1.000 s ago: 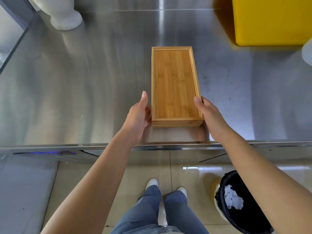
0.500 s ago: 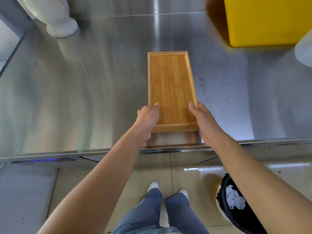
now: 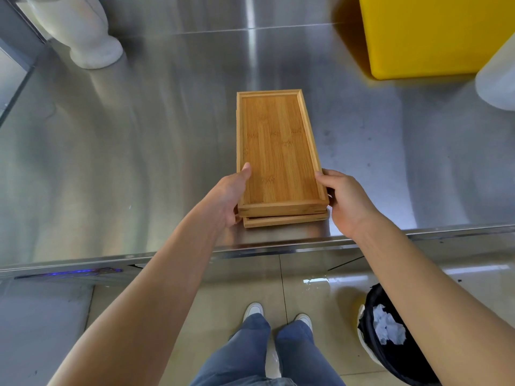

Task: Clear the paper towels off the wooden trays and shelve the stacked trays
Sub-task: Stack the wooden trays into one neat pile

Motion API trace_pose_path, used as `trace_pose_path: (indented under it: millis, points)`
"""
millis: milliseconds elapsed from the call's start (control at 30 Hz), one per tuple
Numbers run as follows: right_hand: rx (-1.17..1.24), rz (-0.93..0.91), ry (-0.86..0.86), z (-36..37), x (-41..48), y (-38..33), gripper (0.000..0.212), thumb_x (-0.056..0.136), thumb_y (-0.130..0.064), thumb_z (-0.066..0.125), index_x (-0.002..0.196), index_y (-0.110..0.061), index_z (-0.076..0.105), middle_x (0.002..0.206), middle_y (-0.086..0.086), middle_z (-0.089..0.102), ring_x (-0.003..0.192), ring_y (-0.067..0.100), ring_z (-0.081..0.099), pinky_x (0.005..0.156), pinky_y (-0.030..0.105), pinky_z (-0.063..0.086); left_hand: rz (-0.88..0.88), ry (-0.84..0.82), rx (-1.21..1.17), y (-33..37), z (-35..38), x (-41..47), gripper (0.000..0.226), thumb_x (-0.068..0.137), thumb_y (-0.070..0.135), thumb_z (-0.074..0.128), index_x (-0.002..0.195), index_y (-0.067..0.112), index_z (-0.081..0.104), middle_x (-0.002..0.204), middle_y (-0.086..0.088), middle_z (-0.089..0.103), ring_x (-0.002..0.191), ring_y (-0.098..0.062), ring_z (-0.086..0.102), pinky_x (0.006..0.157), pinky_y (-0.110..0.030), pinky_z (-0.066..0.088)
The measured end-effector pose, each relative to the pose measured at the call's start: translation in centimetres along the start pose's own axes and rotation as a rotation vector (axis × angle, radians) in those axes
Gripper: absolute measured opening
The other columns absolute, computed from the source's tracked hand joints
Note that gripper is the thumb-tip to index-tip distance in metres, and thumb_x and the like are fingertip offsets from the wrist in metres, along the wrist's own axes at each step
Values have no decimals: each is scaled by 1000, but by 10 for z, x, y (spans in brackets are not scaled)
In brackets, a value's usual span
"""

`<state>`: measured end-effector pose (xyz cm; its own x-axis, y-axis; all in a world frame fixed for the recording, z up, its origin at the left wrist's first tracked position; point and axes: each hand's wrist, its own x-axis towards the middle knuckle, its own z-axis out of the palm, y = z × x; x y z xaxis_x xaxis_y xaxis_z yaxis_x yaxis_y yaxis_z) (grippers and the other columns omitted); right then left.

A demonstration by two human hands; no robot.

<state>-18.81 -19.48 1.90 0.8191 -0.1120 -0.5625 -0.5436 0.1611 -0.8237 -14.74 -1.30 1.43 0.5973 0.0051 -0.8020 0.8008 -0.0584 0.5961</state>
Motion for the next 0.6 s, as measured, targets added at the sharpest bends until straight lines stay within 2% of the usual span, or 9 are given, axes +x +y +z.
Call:
trace_pose_path:
  millis: [33,67,200,300,367,500,600]
  points:
    - [-1,-14,2,-2,-1,-1,36,94,-21,46,128,-9,52,115,2,62,108,18,55,85,29,45,1,-12,-10,0,-1,-1,70,84,60,49,141,20,37,141,-4,48,129,-30,44,109,-53,33]
    - [-2,-20,4,-5,-1,-2,35,94,-20,46,127,-10,53,113,2,62,106,17,56,81,28,45,8,-24,-19,-1,-1,-1,69,85,59,49,140,20,37,140,-4,49,129,-29,44,110,-53,33]
    - [100,51,-42,-9,-4,1,33,93,-25,51,123,-15,55,105,0,64,101,19,59,76,32,49,29,-54,-17,-9,3,-2,62,89,54,48,138,16,42,136,-2,53,128,-25,46,114,-48,29]
    - [163,109,-84,-7,-3,2,37,89,-34,57,122,-18,56,114,4,65,110,24,59,94,42,50,53,-40,-49,-11,4,-3,60,89,52,49,137,17,44,136,-3,54,128,-26,47,113,-49,29]
    - [135,90,-88,-4,-2,2,43,88,-39,57,125,-19,54,120,4,63,113,23,58,100,43,46,73,-29,-76,-9,4,-4,58,89,51,50,136,17,45,134,-3,55,126,-26,48,112,-49,32]
    - [76,22,-68,4,0,3,40,91,-40,50,125,-18,52,119,3,61,109,21,57,99,40,45,86,-31,-157,-10,1,-6,51,87,48,57,128,18,51,124,-3,61,117,-26,55,107,-48,38]
    - [58,2,-48,7,2,3,42,91,-39,50,126,-16,51,120,4,61,109,22,57,100,41,45,59,-43,-225,-11,-3,-7,55,79,48,65,126,22,53,122,-4,63,113,-27,57,104,-49,41]
